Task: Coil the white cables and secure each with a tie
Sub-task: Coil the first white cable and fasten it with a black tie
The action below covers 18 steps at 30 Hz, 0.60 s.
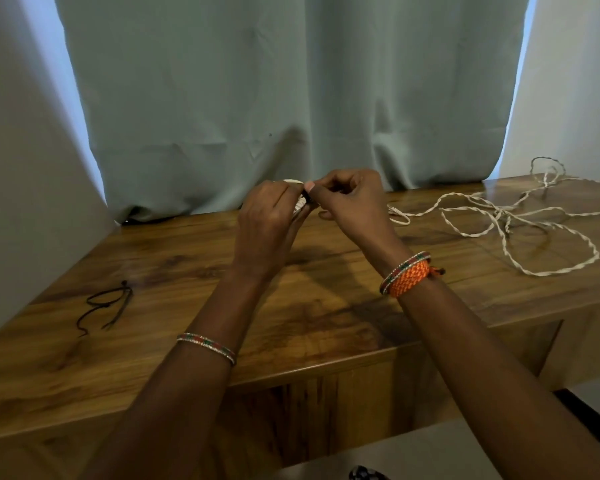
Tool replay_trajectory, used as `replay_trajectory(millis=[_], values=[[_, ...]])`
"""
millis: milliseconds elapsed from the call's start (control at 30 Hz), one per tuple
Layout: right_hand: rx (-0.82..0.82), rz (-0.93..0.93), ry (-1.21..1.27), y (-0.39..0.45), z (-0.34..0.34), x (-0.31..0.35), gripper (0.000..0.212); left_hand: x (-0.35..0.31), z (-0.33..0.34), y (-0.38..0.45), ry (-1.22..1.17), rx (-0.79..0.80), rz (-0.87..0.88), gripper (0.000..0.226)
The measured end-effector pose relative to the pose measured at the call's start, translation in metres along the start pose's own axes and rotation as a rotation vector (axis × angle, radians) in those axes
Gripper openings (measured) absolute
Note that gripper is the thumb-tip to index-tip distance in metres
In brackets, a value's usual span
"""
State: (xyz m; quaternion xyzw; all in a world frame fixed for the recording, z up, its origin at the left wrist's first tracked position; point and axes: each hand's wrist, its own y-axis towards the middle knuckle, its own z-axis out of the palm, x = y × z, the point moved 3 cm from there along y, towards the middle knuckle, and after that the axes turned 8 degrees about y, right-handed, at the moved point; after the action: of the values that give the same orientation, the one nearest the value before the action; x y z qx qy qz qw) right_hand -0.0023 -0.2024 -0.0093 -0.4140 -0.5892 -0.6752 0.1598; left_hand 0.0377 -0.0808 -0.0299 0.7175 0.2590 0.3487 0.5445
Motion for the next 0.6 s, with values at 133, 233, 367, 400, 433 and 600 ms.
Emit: replay_trajectory(millis=[133, 233, 367, 400, 433, 600], values=[[0.181, 0.172, 0.123, 0.005, -0.011, -0.001, 0.021, 0.008, -0.001, 0.005, -0.332, 0.091, -0.341, 0.024], [0.216, 0.17, 0.115, 0.003, -0.02, -0.012, 0.028, 0.013, 0.004, 0.007, -0.699, 0.196, -0.677, 0.024], [0.317, 0.188, 0.12, -0.006, -0.016, -0.022, 0.029, 0.013, 0.008, 0.003, -0.84, 0.349, -0.819, 0.04], [0.306, 0.177, 0.132, -0.006, -0.016, -0.021, 0.026, 0.013, 0.008, 0.003, -0.853, 0.361, -0.835, 0.041], [0.283, 0.169, 0.151, -0.005, -0.016, -0.02, 0.024, 0.013, 0.009, 0.003, -0.875, 0.382, -0.851, 0.04], [0.165, 0.23, 0.244, 0.001, -0.021, -0.03, 0.016, 0.016, 0.017, -0.003, -1.11, 0.633, -0.951, 0.035]])
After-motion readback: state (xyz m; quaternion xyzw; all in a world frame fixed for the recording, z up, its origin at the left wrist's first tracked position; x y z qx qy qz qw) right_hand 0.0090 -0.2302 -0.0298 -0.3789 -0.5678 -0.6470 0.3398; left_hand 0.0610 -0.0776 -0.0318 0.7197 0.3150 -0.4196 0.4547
